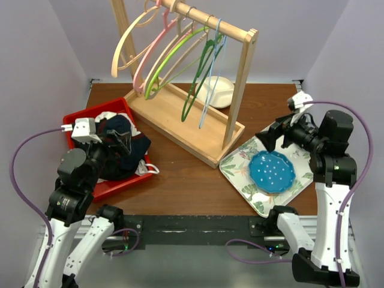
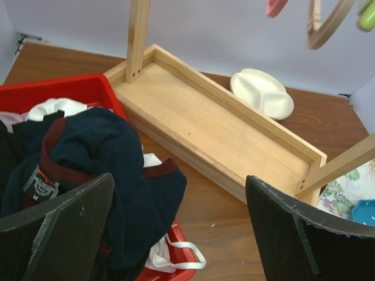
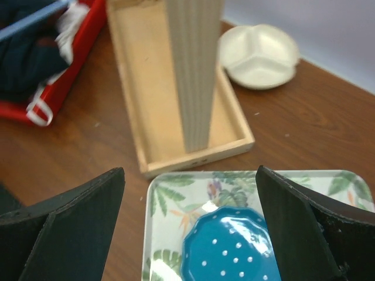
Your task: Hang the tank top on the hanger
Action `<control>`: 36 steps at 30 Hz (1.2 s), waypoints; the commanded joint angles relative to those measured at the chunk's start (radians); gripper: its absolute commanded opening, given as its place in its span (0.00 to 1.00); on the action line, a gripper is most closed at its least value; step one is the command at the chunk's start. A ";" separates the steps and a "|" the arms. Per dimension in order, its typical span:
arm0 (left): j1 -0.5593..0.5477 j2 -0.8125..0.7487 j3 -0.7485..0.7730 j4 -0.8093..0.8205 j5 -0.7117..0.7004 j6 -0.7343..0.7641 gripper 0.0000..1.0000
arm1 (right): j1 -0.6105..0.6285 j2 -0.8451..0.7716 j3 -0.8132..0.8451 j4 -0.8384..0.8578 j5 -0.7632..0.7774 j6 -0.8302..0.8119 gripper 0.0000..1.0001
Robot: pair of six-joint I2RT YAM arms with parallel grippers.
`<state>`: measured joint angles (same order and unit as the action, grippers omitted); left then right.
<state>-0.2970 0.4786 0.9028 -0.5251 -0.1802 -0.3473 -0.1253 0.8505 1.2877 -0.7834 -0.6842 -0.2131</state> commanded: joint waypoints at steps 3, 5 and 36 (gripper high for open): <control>-0.005 0.028 -0.033 -0.022 -0.030 -0.120 1.00 | -0.005 -0.005 -0.132 -0.070 -0.291 -0.255 0.99; -0.005 0.060 -0.028 -0.048 -0.030 -0.140 1.00 | -0.005 -0.001 -0.189 -0.036 -0.287 -0.258 0.99; 0.059 0.641 0.018 -0.016 -0.344 -0.268 0.43 | -0.005 0.015 -0.364 0.066 -0.242 -0.276 0.99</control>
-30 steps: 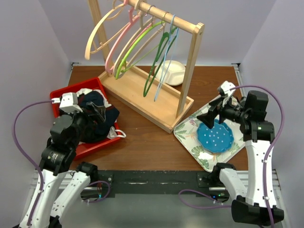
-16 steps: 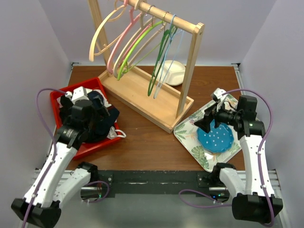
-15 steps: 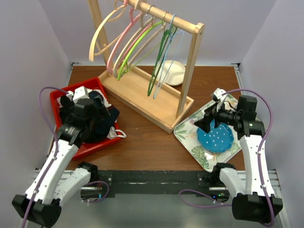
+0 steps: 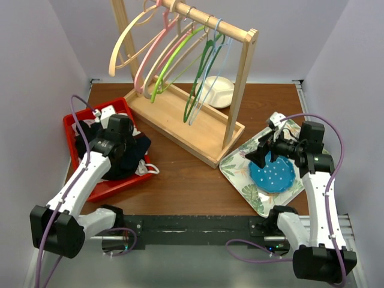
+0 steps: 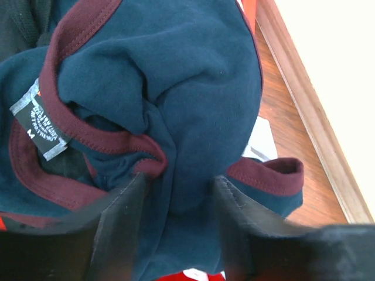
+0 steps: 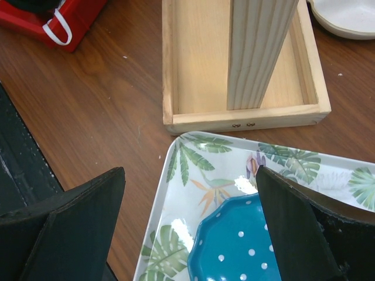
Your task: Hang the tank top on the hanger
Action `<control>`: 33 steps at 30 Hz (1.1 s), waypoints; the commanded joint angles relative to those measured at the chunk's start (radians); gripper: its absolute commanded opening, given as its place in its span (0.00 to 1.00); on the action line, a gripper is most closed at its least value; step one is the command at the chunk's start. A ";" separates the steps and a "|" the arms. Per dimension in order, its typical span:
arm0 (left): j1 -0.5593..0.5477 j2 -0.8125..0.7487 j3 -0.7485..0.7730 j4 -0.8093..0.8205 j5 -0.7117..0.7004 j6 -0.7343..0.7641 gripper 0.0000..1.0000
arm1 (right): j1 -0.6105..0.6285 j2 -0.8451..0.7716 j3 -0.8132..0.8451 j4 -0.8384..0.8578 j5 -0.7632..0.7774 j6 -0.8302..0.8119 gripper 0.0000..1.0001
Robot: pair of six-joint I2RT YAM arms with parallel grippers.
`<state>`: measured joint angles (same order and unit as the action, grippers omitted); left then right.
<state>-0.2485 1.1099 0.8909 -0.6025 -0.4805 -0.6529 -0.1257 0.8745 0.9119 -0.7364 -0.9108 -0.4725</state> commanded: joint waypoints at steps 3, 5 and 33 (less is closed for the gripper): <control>0.014 -0.004 0.048 0.035 -0.056 0.056 0.06 | -0.005 -0.009 0.031 -0.006 -0.019 -0.032 0.99; 0.014 -0.041 0.078 0.021 -0.061 0.068 0.00 | -0.005 -0.009 0.048 -0.030 -0.020 -0.044 0.99; -0.138 -0.246 0.809 0.070 0.643 0.298 0.00 | -0.003 0.007 0.283 -0.265 0.013 -0.230 0.99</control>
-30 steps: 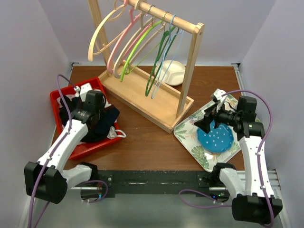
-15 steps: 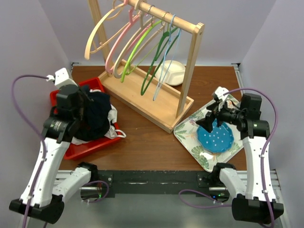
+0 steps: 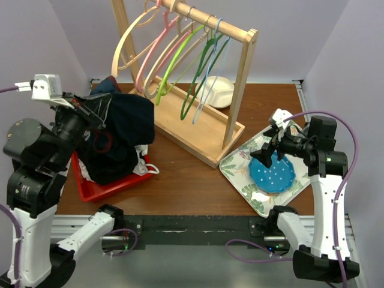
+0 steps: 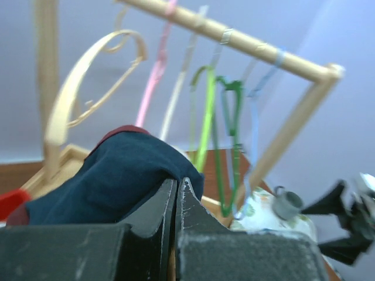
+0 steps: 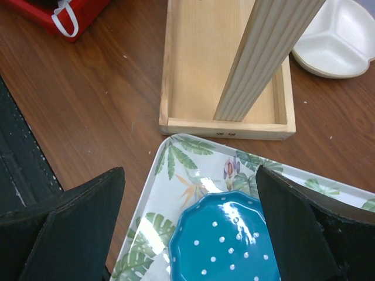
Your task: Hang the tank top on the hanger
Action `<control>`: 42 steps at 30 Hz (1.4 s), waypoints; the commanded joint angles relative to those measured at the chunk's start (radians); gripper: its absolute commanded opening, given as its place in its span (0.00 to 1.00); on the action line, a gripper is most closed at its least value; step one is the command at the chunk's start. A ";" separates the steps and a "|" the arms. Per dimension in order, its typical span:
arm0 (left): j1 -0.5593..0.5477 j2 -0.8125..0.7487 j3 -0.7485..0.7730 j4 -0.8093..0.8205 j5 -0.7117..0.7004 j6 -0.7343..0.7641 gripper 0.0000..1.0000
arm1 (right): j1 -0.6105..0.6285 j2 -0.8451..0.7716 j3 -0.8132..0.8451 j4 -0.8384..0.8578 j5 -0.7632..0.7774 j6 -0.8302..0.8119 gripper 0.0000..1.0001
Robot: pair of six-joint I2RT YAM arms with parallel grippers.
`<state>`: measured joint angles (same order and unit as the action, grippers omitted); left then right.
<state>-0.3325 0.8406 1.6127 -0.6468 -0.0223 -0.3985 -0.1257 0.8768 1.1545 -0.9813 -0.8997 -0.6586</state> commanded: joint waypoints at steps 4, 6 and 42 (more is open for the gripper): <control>-0.103 0.048 0.108 0.165 0.329 0.038 0.00 | -0.005 0.014 0.033 -0.016 -0.001 -0.047 0.99; -0.117 0.061 0.102 0.194 0.406 0.030 0.00 | -0.003 0.017 0.030 -0.014 -0.005 -0.047 0.99; -0.232 -0.038 -0.730 0.328 0.734 -0.026 0.00 | 0.376 0.145 -0.205 -0.079 0.022 -0.398 0.99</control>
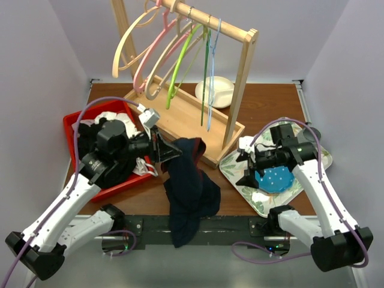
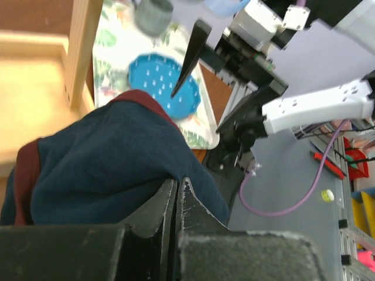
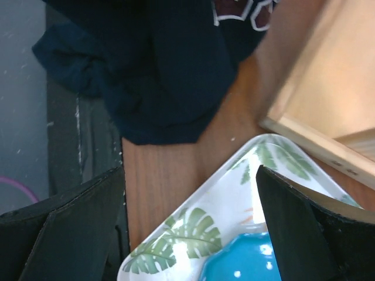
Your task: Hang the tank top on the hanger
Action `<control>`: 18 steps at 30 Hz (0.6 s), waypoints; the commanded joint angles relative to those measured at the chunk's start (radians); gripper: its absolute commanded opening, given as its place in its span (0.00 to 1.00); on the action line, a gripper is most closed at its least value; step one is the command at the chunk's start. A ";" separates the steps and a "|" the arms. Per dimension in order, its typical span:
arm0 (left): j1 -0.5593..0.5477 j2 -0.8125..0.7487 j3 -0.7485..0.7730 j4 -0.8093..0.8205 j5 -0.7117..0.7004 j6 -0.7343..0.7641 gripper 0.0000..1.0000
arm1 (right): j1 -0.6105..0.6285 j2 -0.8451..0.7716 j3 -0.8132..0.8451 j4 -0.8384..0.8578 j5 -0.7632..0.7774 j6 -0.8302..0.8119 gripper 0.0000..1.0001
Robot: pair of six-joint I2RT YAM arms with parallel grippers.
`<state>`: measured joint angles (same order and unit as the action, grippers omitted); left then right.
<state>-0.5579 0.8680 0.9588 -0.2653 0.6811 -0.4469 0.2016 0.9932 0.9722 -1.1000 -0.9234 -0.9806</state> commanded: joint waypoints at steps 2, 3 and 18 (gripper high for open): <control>-0.005 -0.101 -0.116 -0.061 0.037 0.002 0.00 | 0.085 0.056 -0.032 0.048 0.070 -0.089 0.99; -0.007 -0.109 -0.156 -0.063 0.035 -0.007 0.00 | 0.111 0.062 -0.035 0.063 0.075 -0.095 0.99; -0.010 0.049 -0.263 -0.259 0.002 0.075 0.77 | 0.309 0.165 -0.104 0.247 0.087 -0.112 0.98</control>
<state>-0.5602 0.9287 0.6189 -0.4156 0.7425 -0.4438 0.4629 1.1488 0.9169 -0.9489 -0.8318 -1.0767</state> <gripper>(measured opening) 0.663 0.984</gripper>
